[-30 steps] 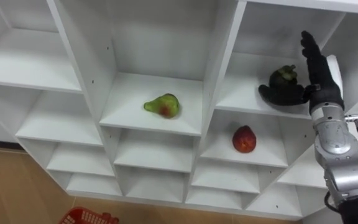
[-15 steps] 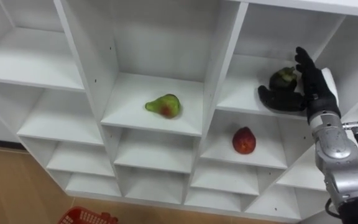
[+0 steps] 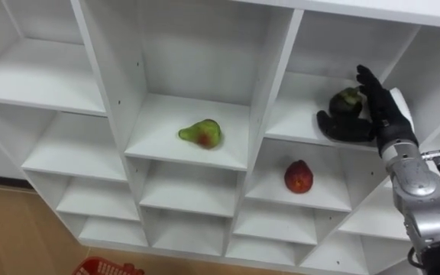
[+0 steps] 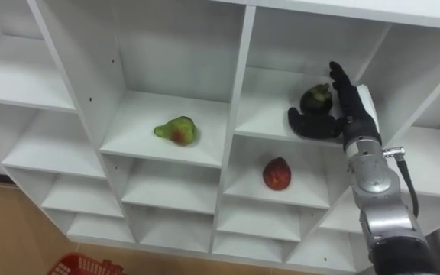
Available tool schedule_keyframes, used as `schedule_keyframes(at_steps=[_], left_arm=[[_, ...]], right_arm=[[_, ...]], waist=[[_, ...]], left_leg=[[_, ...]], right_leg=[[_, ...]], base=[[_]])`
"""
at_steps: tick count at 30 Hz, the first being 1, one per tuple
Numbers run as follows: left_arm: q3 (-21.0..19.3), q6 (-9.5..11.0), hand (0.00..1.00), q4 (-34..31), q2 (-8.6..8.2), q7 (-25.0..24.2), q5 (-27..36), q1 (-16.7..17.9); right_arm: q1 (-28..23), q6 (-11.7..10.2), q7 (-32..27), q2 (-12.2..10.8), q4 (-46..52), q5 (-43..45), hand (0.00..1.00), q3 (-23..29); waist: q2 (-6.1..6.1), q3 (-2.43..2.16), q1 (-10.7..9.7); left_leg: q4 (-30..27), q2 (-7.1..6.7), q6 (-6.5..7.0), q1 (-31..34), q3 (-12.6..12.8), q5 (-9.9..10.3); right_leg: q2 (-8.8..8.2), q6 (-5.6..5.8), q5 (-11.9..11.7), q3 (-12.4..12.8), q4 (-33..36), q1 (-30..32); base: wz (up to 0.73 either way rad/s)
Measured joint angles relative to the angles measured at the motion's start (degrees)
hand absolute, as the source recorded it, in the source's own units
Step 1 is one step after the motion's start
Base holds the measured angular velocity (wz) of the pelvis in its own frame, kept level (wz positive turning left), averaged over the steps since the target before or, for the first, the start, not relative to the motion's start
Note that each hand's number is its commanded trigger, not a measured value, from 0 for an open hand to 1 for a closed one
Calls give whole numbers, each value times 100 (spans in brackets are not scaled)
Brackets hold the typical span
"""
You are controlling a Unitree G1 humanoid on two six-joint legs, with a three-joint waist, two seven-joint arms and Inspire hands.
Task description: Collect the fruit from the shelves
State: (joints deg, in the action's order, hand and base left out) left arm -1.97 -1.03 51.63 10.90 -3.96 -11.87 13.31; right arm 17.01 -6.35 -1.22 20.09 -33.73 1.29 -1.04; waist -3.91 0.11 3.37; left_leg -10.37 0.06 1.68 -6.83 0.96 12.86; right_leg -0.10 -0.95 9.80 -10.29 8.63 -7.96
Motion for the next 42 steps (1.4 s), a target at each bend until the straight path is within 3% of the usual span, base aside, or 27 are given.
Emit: schedule_keyframes(at_steps=[8,16,34,42], left_arm=[[117,-27,100,-2,137,7,8,5],[167,-30,100,-1,153,101,1,6],[164,-36,100,-4,130,236,53,-16],[176,-32,100,-3,130,212,109,-178]], right_arm=[[127,1,42,108,-166,158,100,85],[223,1,-55,253,-268,164,100,121],[221,24,-116,199,-209,149,100,-72],[219,24,-110,203,-117,110,100,-245]], waist=[[-6,2,-5],[-21,9,8],[0,5,45],[7,1,102]], left_leg=[[32,3,-2,-13,-7,1],[38,5,-2,-53,-5,1],[77,6,-2,-84,8,1],[74,8,-4,-71,44,-1]], right_leg=[[5,-2,-1,-5,1,-14],[12,-1,-1,0,1,-32],[20,-1,-1,68,-7,-24],[19,-2,-1,67,1,-12]], base=[[0],[0],[0],[-2]])
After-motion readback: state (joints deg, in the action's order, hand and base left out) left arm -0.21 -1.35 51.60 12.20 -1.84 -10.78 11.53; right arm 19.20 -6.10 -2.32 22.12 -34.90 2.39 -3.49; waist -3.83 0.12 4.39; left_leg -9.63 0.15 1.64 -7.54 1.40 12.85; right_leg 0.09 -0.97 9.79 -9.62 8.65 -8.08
